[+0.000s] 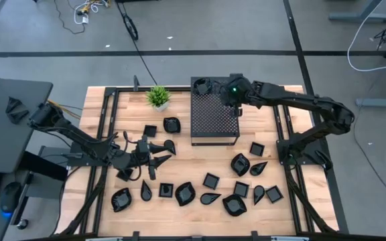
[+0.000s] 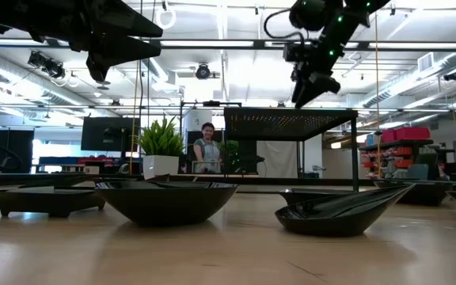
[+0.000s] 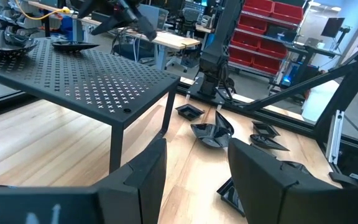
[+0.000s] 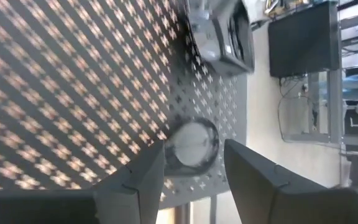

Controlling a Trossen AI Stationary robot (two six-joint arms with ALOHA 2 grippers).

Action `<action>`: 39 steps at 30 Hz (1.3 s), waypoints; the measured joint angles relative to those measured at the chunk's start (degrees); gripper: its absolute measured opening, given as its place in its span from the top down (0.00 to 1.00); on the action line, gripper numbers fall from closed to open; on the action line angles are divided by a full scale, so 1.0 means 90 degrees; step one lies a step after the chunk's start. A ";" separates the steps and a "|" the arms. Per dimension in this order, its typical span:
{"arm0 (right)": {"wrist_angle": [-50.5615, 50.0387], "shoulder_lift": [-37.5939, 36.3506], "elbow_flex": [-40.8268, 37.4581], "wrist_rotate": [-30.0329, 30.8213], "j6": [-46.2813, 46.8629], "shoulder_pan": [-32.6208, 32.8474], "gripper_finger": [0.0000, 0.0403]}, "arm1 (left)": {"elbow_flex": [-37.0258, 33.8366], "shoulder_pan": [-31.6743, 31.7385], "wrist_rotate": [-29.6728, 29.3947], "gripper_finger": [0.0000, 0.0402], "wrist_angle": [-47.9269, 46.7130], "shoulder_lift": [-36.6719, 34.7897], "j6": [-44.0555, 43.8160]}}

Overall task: Pick & Place Mini shaped plates
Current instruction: Put the square plate on the shelf

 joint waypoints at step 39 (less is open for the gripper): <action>0.0432 0.1717 0.0005 -0.0124 0.7459 0.6486 0.57 | 0.0000 0.0000 0.0000 0.56 0.0095 0.0000 0.0172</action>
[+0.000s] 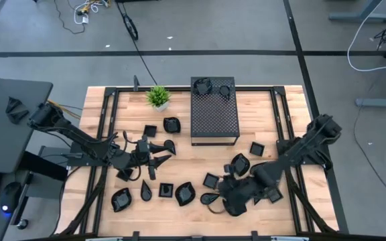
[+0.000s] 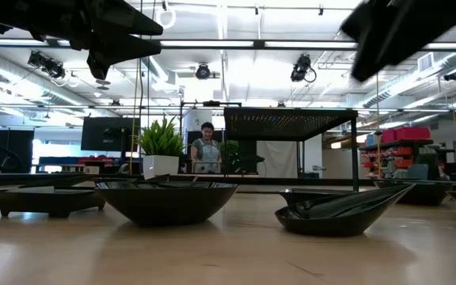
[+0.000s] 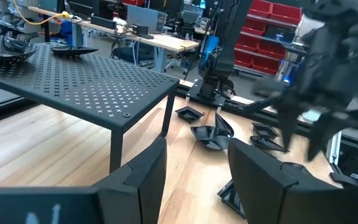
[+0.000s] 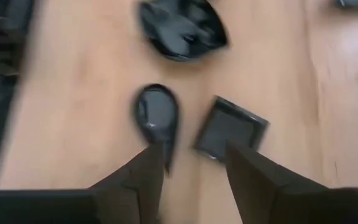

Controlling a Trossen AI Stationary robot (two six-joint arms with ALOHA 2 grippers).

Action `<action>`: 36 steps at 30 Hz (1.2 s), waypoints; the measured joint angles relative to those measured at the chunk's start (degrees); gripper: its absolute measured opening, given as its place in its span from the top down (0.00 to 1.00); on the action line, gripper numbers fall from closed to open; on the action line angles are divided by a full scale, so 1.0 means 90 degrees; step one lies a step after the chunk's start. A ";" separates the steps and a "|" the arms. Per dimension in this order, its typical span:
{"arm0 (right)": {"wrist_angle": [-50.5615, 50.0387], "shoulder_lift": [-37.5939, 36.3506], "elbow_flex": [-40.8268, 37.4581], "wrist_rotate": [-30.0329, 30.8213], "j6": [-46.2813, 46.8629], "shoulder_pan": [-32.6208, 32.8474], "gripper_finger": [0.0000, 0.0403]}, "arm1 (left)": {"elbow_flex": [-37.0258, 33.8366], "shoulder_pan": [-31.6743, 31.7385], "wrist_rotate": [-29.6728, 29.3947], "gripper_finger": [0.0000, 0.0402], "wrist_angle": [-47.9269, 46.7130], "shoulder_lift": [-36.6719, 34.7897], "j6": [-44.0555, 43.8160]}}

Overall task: Pick & Place Mini shaped plates
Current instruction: Put the square plate on the shelf

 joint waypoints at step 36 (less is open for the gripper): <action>0.0141 0.0747 -0.0338 -0.0874 -0.0536 -0.1277 0.56 | 0.0000 0.0000 0.0049 0.56 -0.0002 0.0000 0.0166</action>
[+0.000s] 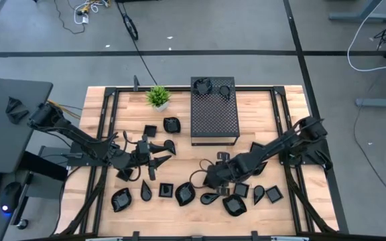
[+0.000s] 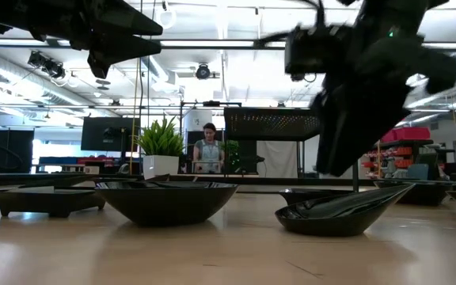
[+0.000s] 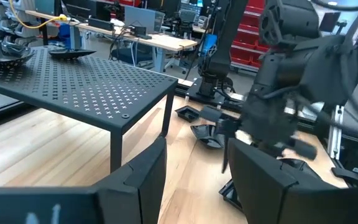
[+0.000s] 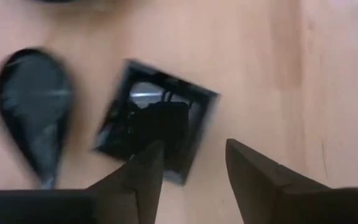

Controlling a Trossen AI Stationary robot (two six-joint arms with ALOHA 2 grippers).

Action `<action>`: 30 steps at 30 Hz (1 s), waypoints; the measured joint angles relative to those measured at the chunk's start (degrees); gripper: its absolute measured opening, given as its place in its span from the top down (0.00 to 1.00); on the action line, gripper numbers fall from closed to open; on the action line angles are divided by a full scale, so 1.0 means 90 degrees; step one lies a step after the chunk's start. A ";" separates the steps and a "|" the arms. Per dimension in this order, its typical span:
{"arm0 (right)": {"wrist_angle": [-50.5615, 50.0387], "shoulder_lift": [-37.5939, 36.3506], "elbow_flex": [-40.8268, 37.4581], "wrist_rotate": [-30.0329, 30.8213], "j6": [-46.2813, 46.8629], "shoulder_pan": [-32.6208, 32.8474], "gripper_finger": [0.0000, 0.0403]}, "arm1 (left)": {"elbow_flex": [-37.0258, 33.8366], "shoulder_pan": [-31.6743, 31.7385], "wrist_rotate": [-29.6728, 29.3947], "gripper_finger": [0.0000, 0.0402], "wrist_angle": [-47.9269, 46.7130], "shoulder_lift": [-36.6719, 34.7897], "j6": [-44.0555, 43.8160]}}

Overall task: Pick & Place Mini shaped plates
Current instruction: Put the square plate on the shelf

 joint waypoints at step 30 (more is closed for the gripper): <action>0.0444 0.0194 -0.0037 -0.0213 -0.5433 0.0396 0.70 | -0.0005 0.0005 0.0000 0.56 0.0024 0.0002 -0.0005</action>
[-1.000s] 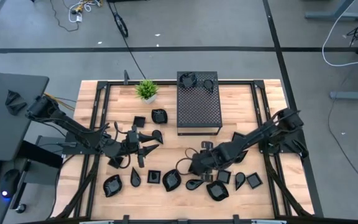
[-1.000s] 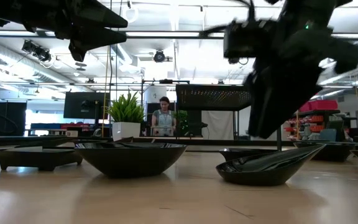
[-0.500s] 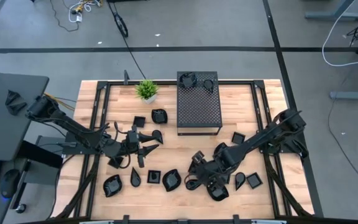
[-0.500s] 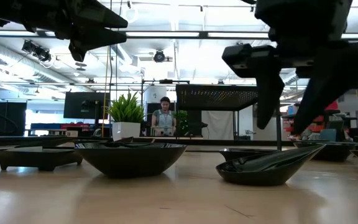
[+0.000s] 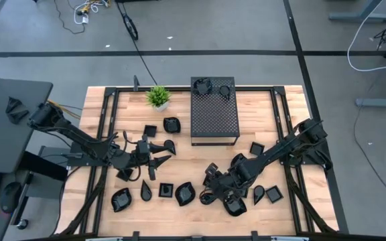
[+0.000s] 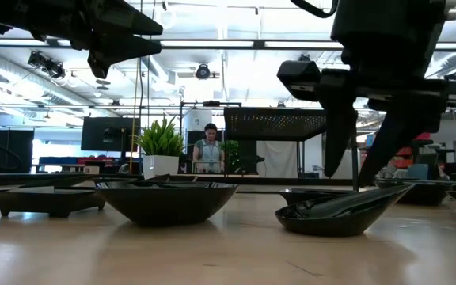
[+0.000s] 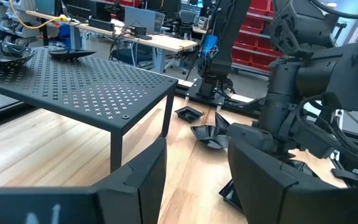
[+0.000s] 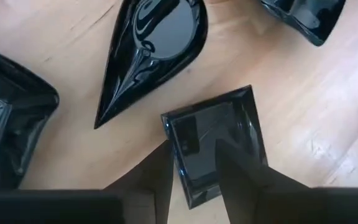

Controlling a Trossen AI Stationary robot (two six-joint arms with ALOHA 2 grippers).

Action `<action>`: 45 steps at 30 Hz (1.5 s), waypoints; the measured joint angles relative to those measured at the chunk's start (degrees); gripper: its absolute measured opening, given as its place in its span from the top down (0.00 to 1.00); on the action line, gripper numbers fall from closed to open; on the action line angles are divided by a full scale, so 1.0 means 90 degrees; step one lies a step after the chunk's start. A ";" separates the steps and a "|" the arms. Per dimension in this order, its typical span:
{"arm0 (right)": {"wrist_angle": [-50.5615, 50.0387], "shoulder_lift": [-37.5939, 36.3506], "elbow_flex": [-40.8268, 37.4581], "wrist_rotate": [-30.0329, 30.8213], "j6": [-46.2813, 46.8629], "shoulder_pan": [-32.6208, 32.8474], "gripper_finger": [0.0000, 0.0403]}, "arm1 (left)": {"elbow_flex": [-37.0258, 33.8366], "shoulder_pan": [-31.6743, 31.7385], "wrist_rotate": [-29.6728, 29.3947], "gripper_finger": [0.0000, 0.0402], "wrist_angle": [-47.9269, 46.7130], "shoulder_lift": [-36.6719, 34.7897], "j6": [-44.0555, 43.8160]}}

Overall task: Pick & Place Mini shaped plates
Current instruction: Put the square plate on the shelf

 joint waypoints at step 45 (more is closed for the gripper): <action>0.1522 -0.0213 -0.0772 0.2230 -0.0723 0.0582 0.98 | 0.0000 0.0001 -0.0002 0.56 0.0000 0.0000 -0.0026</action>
